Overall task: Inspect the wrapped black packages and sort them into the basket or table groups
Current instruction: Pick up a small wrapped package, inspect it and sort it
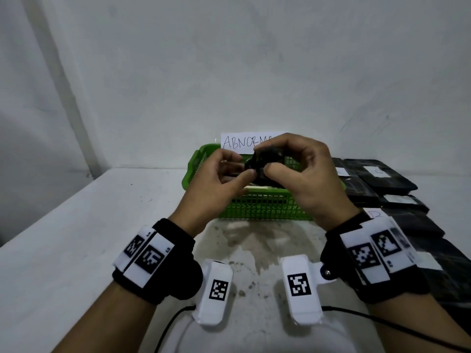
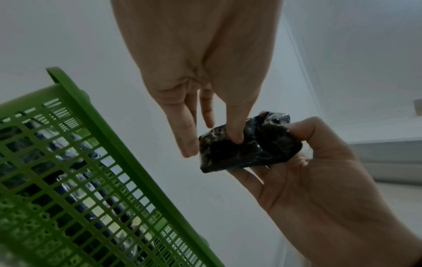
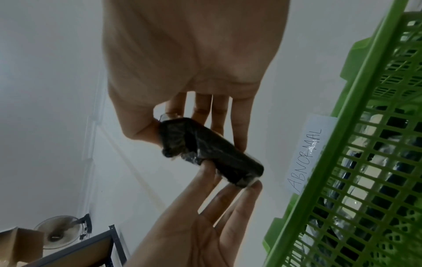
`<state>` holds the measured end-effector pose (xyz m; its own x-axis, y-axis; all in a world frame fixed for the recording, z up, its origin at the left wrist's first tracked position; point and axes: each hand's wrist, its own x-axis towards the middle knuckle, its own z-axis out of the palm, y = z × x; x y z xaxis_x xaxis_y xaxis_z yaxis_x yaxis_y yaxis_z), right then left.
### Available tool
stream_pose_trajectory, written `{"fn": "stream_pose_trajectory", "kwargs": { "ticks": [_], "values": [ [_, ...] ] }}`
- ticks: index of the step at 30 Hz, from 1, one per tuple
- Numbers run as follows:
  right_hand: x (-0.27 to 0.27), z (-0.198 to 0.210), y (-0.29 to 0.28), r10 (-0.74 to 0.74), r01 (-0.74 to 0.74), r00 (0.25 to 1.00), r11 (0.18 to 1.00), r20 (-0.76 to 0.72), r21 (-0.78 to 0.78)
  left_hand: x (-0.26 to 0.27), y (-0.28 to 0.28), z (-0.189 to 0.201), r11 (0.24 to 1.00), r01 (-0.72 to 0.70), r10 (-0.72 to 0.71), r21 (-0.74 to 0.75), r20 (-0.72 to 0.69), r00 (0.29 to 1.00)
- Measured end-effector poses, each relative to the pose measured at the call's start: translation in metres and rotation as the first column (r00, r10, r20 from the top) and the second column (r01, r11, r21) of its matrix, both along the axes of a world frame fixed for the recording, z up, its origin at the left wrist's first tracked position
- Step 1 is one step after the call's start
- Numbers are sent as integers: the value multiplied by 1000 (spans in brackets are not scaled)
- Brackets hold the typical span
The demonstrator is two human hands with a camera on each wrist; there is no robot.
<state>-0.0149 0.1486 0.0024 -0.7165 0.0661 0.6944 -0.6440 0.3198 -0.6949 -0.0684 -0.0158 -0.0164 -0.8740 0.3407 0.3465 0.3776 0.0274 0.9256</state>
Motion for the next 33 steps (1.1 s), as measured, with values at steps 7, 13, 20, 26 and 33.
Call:
{"fn": "stream_pose_trajectory", "kwargs": {
  "ticks": [7, 13, 20, 26, 33],
  "values": [
    [1, -7, 3, 68, -72, 995, 996, 76, 58, 4, -3, 11, 976, 169, -206, 139, 325, 923],
    [-4, -6, 11, 175, -140, 977, 958, 123, -249, 5, -3, 10, 969, 183, -230, 168, 335, 914],
    [-6, -6, 18, 66, -51, 928, 997, 365, -51, 9, -4, 10, 955, 289, -297, 65, 195, 935],
    [1, -3, 16, -27, 46, 950, 997, 312, -54, 15, -2, 12, 959, 282, -283, 33, 111, 953],
    [3, -2, 11, -106, 98, 959, 994, 262, 43, 11, 0, 6, 961, 183, -192, -210, -25, 981]
  ]
}}
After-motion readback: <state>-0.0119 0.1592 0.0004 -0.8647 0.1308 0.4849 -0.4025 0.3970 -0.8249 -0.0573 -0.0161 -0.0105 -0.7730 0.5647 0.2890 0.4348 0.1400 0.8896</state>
